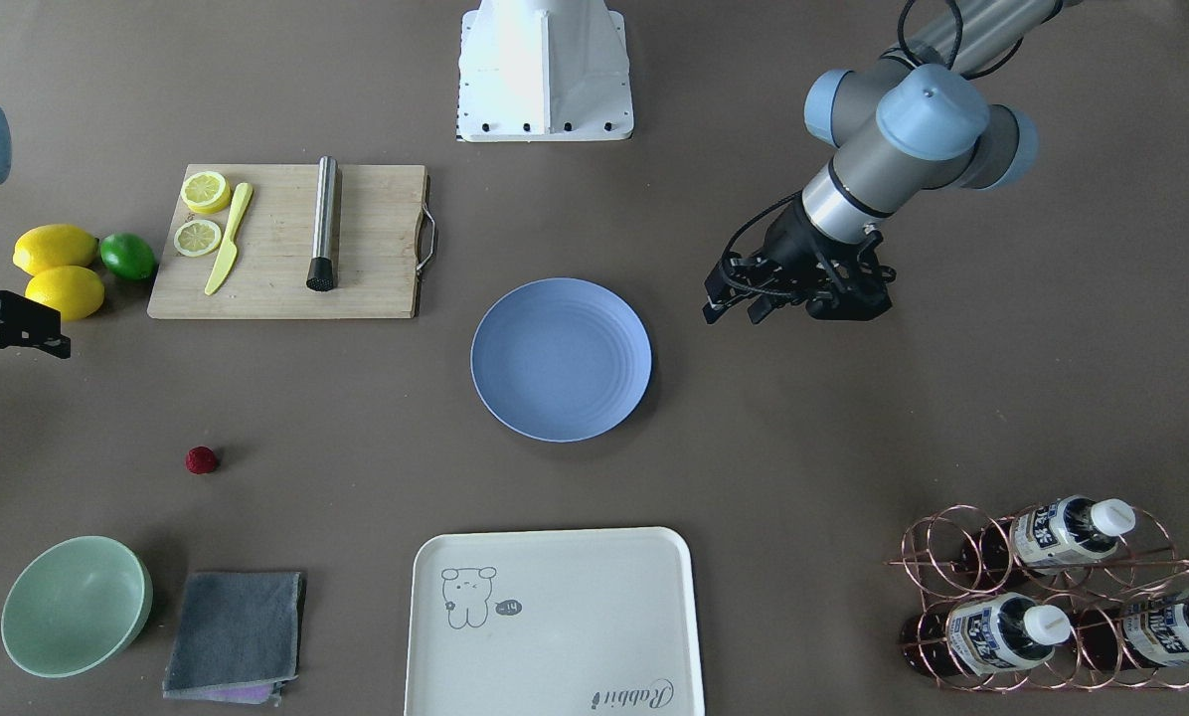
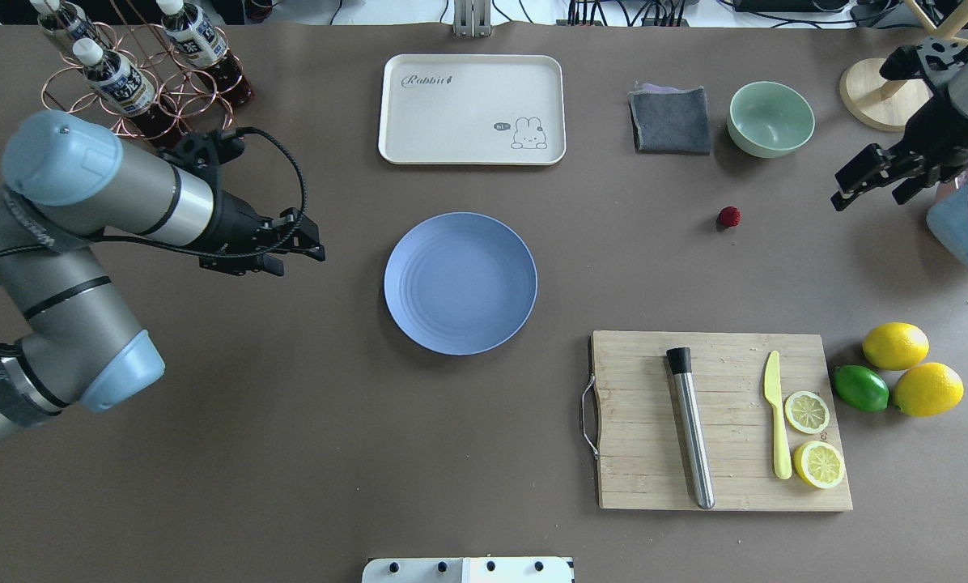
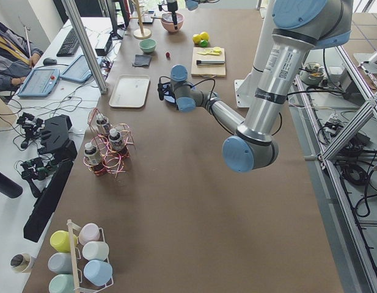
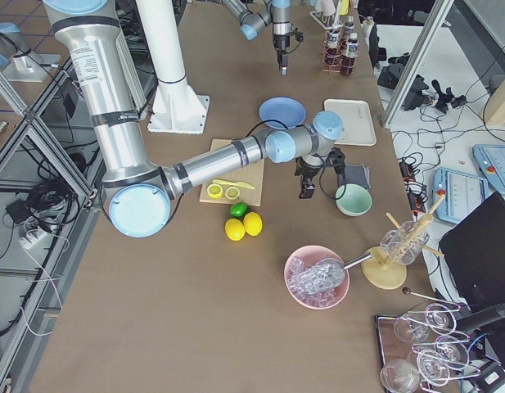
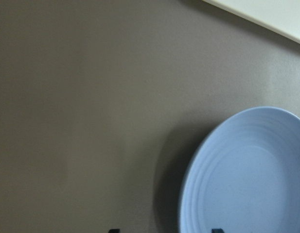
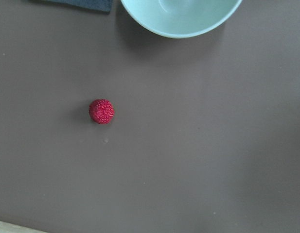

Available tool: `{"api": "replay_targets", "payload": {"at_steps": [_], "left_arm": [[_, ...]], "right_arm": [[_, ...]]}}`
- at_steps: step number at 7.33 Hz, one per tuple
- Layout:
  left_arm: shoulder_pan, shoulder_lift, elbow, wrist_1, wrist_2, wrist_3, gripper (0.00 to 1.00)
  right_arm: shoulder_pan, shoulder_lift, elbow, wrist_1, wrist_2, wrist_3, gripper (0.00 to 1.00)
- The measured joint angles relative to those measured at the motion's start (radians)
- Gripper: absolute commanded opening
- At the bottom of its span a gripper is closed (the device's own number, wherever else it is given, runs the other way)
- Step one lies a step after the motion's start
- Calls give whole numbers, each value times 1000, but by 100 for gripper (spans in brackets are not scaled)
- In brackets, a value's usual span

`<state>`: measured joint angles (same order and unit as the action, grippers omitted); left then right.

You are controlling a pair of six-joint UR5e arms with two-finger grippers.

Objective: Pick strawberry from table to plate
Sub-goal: 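Release the plate and withdraw the left gripper while the right gripper reaches toward the strawberry, then close the right gripper on the red strawberry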

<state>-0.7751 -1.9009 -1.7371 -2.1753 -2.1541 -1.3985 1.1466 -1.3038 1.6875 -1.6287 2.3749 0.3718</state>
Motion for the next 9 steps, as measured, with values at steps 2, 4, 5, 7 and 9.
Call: {"api": "replay_targets", "payload": {"at_steps": [2, 4, 5, 7, 9], "left_arm": [[-105, 124, -51, 3, -71, 163, 68], [-230, 244, -78, 6, -155, 362, 69], [-259, 272, -86, 7, -176, 407, 69], [-276, 289, -89, 8, -187, 431, 69], [-277, 291, -86, 8, -185, 434, 69]], "right_arm": [[-86, 40, -113, 230, -38, 192, 98], [-167, 98, -234, 390, -110, 310, 90], [-194, 113, -263, 410, -137, 325, 86], [-222, 132, -292, 420, -164, 330, 78], [-229, 153, -314, 421, -195, 320, 76]]}}
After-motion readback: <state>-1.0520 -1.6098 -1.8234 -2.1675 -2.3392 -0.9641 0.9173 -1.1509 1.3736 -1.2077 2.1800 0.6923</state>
